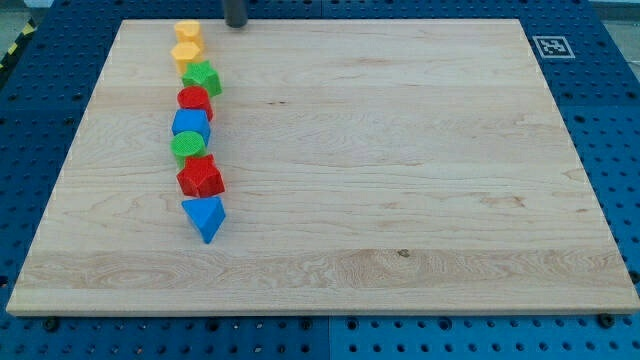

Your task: Adjust the yellow blocks above the green star

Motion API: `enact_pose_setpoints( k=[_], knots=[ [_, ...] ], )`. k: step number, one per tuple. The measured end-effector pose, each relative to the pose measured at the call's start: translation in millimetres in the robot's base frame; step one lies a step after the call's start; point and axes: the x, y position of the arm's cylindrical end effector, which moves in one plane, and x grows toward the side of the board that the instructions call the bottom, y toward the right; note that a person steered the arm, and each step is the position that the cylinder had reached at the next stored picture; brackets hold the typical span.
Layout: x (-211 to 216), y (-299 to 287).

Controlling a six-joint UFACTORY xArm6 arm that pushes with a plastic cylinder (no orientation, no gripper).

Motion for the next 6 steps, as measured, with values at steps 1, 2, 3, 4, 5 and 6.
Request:
enact_pose_setpoints(
  k=[1,2,3,4,5,6],
  knots=[
    [1,-54],
    [1,-123],
    [1,-133],
    [14,-133],
    [41,-134],
    [70,-134]
  ],
)
